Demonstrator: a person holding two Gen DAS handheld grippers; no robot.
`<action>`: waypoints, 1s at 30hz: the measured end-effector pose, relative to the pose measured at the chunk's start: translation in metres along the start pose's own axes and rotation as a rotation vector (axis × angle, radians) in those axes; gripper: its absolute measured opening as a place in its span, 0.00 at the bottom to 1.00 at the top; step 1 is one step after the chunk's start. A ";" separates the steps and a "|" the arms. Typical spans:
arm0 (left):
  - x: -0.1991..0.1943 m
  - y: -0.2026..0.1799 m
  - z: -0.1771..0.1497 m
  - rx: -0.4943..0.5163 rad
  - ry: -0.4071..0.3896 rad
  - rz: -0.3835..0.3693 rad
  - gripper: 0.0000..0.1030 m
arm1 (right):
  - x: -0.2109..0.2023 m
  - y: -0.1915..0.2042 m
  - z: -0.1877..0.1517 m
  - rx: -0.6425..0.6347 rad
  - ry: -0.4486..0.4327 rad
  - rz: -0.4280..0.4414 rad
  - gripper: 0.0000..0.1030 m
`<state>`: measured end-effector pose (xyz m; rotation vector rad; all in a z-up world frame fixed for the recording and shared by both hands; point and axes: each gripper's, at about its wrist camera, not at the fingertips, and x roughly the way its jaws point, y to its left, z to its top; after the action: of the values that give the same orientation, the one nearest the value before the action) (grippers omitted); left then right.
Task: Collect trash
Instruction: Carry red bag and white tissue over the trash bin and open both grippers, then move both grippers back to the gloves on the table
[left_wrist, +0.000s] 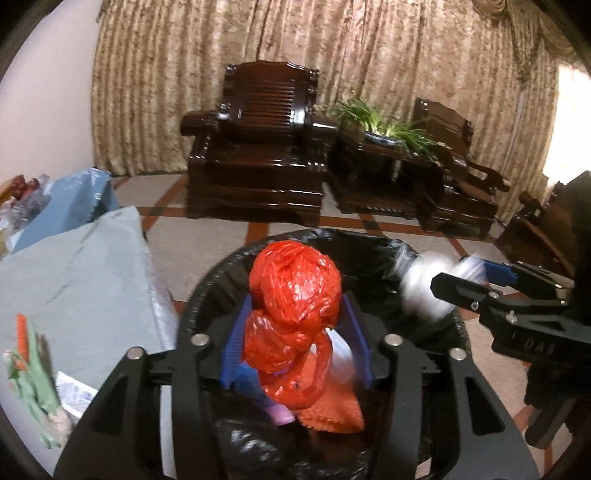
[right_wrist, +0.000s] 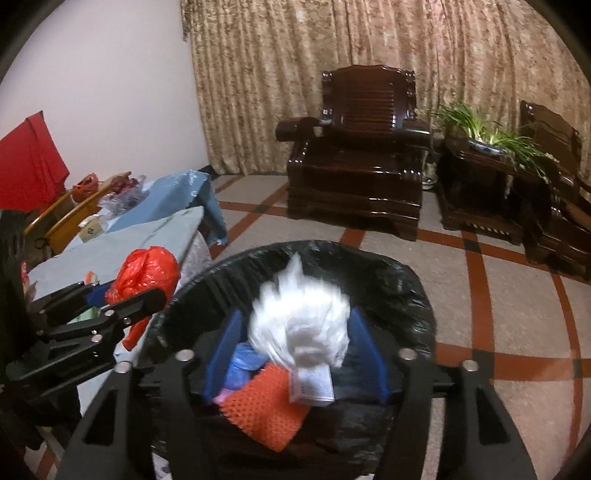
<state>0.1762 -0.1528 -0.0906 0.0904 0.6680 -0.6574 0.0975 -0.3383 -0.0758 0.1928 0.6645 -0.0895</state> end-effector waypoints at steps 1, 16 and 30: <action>0.000 0.000 -0.001 -0.003 0.000 -0.004 0.58 | -0.002 -0.002 -0.002 0.003 -0.005 -0.005 0.73; -0.067 0.050 -0.016 -0.078 -0.067 0.161 0.88 | -0.024 0.029 0.002 -0.011 -0.077 0.040 0.94; -0.158 0.137 -0.067 -0.207 -0.080 0.401 0.88 | -0.006 0.157 -0.003 -0.188 -0.076 0.259 0.94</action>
<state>0.1272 0.0596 -0.0656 0.0044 0.6144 -0.2039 0.1134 -0.1837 -0.0510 0.0925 0.5640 0.2133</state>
